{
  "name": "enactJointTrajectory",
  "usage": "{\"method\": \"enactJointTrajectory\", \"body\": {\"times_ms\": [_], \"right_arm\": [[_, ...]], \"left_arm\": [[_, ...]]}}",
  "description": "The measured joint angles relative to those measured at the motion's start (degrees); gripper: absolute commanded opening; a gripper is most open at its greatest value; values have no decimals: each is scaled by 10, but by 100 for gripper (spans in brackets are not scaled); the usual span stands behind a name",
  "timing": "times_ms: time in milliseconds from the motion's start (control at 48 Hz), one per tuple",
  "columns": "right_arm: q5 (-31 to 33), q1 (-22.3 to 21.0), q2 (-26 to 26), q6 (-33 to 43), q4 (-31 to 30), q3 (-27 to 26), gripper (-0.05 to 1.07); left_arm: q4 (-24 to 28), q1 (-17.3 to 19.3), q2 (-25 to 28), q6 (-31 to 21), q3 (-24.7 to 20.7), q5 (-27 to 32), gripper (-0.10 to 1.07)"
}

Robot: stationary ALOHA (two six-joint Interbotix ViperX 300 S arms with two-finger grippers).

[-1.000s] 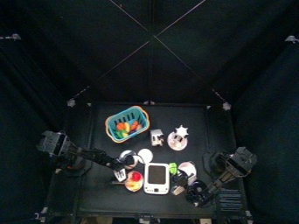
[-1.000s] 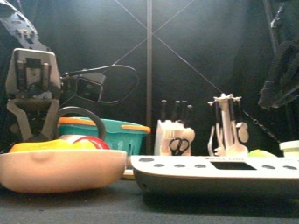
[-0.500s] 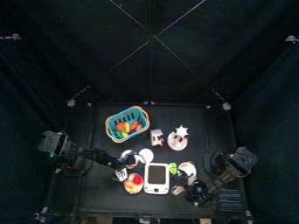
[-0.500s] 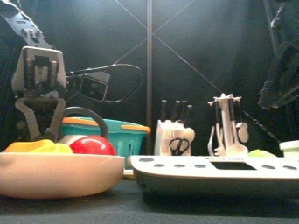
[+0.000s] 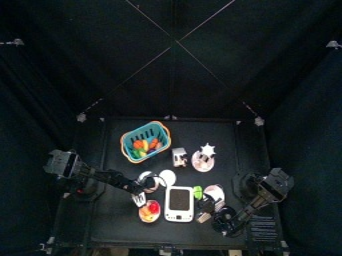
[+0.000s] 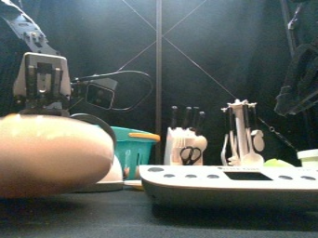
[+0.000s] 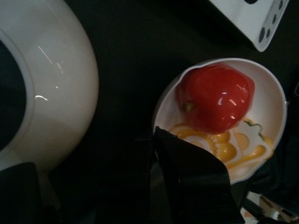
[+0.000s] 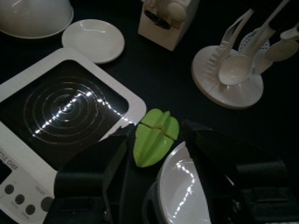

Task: Grab pan

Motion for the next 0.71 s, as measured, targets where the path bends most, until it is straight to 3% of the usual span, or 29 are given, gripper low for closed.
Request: {"method": "enactJointTrajectory", "body": {"times_ms": [708], "right_arm": [[0,0,1,0,0,0,83]], "left_arm": [[33,7,-4,0,-47,67,41]]}}
